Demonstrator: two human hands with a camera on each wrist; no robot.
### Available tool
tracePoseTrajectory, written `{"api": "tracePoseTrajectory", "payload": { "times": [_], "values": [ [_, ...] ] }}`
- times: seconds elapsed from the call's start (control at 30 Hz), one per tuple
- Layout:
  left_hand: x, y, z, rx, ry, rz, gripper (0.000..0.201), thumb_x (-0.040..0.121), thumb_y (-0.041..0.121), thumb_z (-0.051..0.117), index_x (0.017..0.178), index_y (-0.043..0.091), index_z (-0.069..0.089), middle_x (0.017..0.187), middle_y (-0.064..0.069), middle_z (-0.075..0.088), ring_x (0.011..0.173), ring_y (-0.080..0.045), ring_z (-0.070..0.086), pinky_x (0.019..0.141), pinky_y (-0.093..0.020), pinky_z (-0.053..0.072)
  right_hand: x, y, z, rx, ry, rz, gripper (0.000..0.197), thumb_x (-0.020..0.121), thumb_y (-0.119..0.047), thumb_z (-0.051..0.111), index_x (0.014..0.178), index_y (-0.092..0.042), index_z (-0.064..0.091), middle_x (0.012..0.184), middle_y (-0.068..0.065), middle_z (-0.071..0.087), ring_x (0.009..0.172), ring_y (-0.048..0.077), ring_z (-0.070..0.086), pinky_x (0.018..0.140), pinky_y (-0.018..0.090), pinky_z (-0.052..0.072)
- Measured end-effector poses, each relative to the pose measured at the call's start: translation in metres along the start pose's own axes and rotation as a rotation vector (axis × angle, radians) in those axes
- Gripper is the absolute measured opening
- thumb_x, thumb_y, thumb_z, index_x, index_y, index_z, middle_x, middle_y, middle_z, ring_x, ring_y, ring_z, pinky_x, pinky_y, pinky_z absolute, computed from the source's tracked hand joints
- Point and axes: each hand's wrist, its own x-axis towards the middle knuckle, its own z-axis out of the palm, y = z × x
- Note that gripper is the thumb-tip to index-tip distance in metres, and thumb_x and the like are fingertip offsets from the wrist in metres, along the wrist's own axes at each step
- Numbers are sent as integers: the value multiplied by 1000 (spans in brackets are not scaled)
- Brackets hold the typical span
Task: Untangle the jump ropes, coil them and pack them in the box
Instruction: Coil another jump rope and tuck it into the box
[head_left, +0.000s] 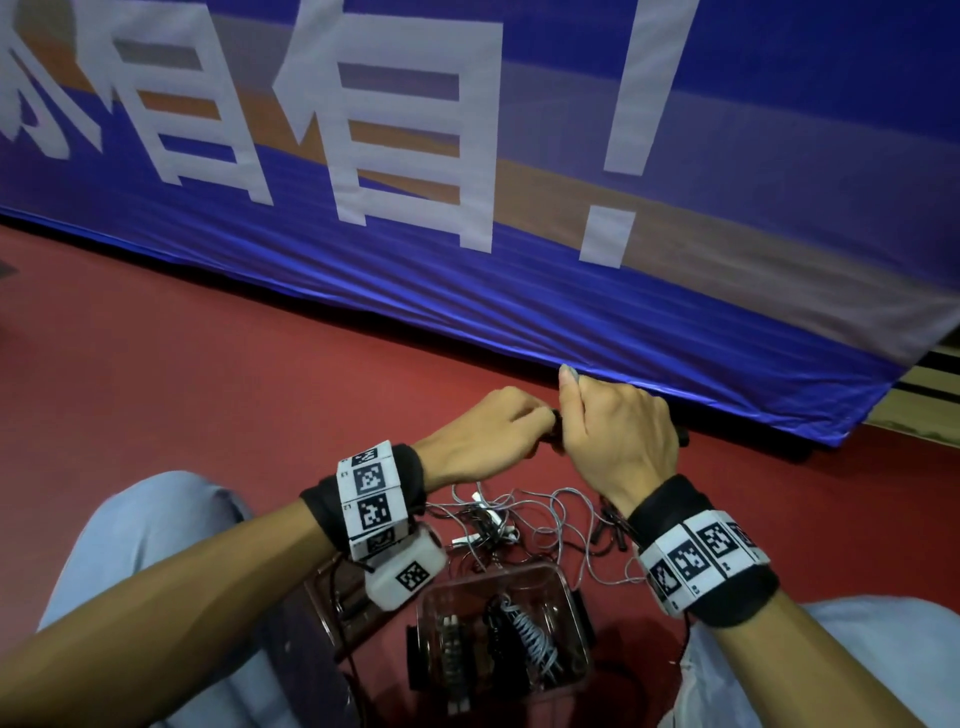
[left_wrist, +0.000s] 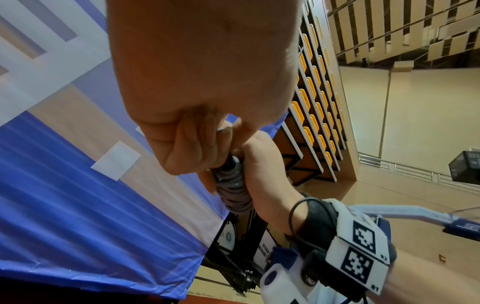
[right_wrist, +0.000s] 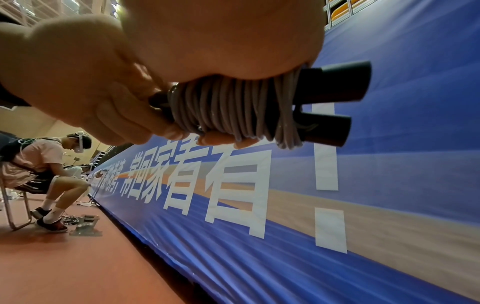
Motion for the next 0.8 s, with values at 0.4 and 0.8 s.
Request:
{"api": "tracePoseTrajectory", "payload": {
  "times": [0.4, 0.8],
  "values": [
    [6, -20, 0, 90, 18, -53, 48, 106, 23, 42, 59, 20, 50, 53, 5, 50, 44, -7, 39, 46, -24, 35, -9, 5, 1, 83, -377, -151, 25, 109, -34, 29, 93, -19, 40, 89, -4, 43, 66, 17, 51, 57, 38, 38],
    [10, -17, 0, -16, 131, -257, 53, 100, 25, 39, 52, 18, 61, 47, 4, 49, 47, -18, 38, 48, -30, 30, -13, -4, 9, 61, -246, -128, 12, 108, -25, 43, 100, -18, 46, 78, -7, 53, 52, 19, 43, 45, 31, 26]
  ]
}}
